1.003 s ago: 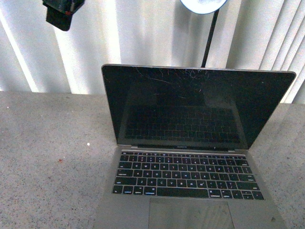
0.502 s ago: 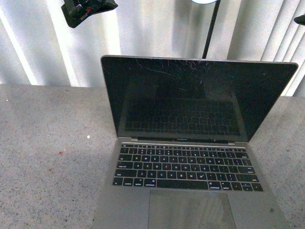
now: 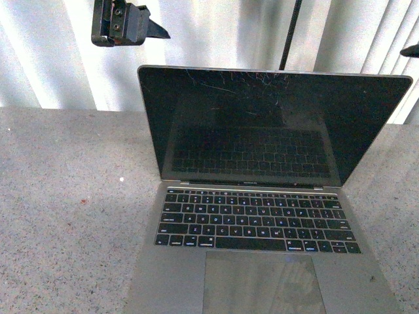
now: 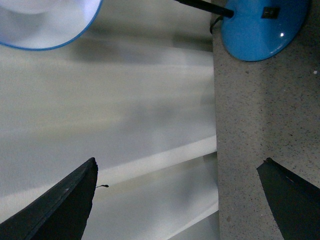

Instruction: Close laptop

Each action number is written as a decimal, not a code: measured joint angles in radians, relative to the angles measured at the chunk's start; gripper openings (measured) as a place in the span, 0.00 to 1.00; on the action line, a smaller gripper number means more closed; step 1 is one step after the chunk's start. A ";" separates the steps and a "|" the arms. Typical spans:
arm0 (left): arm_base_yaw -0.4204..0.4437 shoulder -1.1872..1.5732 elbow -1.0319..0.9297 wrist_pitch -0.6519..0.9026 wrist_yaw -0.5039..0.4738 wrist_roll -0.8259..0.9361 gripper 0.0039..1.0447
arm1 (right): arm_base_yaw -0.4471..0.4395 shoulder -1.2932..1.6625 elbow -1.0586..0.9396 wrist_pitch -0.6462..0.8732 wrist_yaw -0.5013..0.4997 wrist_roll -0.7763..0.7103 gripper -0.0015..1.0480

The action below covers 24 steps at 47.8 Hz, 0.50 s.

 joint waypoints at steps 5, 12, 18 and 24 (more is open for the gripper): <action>-0.007 0.023 0.038 -0.043 -0.019 0.043 0.94 | 0.005 0.021 0.022 -0.045 0.008 -0.057 0.93; -0.017 0.051 0.086 -0.063 -0.040 0.051 0.94 | 0.015 0.051 0.075 -0.098 0.026 -0.102 0.93; -0.029 0.067 0.098 -0.077 -0.051 0.047 0.93 | 0.029 0.068 0.118 -0.151 0.051 -0.145 0.93; -0.042 0.084 0.098 -0.075 -0.061 0.035 0.69 | 0.049 0.084 0.146 -0.179 0.069 -0.165 0.73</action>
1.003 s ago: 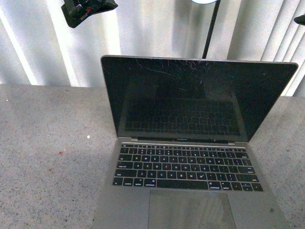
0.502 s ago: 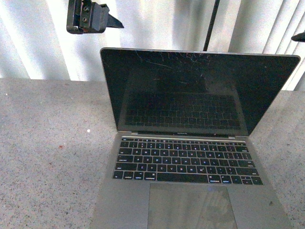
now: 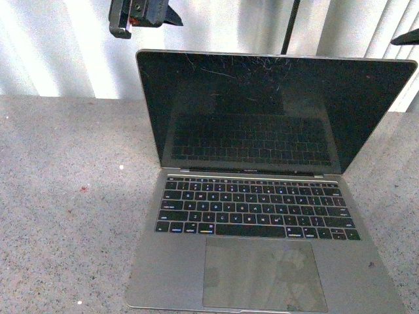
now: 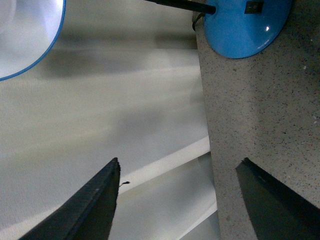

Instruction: Close laptop

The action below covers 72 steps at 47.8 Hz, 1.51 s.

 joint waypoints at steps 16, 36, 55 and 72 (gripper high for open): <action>-0.018 0.011 0.000 -0.020 -0.032 -0.007 0.12 | 0.038 0.020 0.016 -0.084 0.037 -0.042 0.17; -0.045 0.017 -0.010 -0.050 -0.083 -0.016 0.03 | 0.070 0.026 0.029 -0.199 0.088 -0.056 0.03; -0.053 0.018 -0.024 -0.097 -0.083 -0.031 0.03 | 0.074 0.026 0.027 -0.270 0.107 -0.054 0.03; -0.079 0.012 -0.063 -0.108 -0.087 -0.033 0.03 | 0.081 0.017 0.005 -0.335 0.111 -0.027 0.03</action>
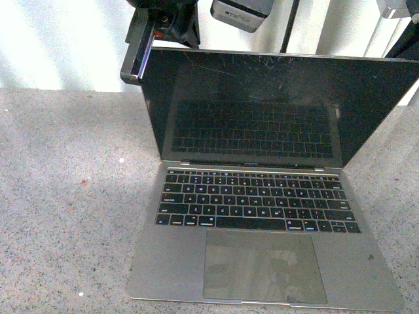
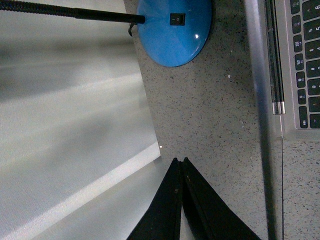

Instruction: Close laptop

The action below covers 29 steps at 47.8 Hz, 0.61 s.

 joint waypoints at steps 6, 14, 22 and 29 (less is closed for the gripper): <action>-0.003 -0.008 -0.007 -0.001 0.005 0.000 0.03 | 0.005 -0.010 -0.003 -0.023 -0.002 0.012 0.03; -0.010 -0.022 -0.026 -0.008 0.014 -0.005 0.03 | 0.013 -0.018 -0.005 -0.029 -0.007 0.023 0.03; -0.015 -0.030 -0.049 -0.012 0.016 -0.008 0.03 | 0.022 -0.024 -0.016 -0.032 -0.007 0.025 0.03; -0.019 -0.049 -0.080 -0.007 0.014 -0.018 0.03 | 0.027 -0.029 -0.031 -0.038 -0.007 0.026 0.03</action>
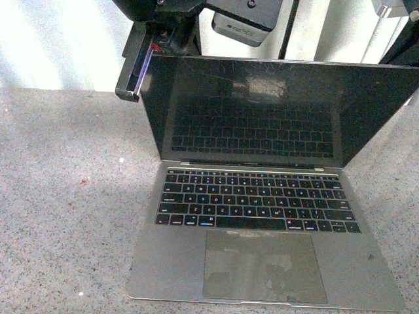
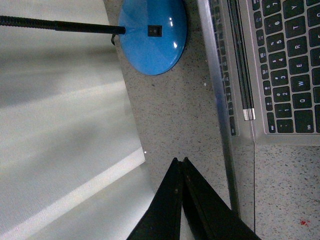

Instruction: Close laptop

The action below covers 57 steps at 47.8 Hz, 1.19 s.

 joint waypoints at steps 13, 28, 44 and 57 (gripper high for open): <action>-0.013 -0.038 -0.068 0.019 0.006 -0.011 0.03 | 0.012 -0.039 -0.067 0.005 0.004 -0.002 0.03; -0.023 -0.065 -0.144 0.069 0.026 -0.037 0.03 | 0.024 -0.069 -0.150 0.031 0.003 -0.004 0.03; -0.039 -0.079 -0.222 0.088 0.036 -0.061 0.03 | 0.035 -0.083 -0.254 0.058 -0.009 -0.006 0.03; -0.053 -0.081 -0.264 0.126 0.049 -0.089 0.03 | 0.045 -0.092 -0.312 0.092 -0.014 -0.011 0.03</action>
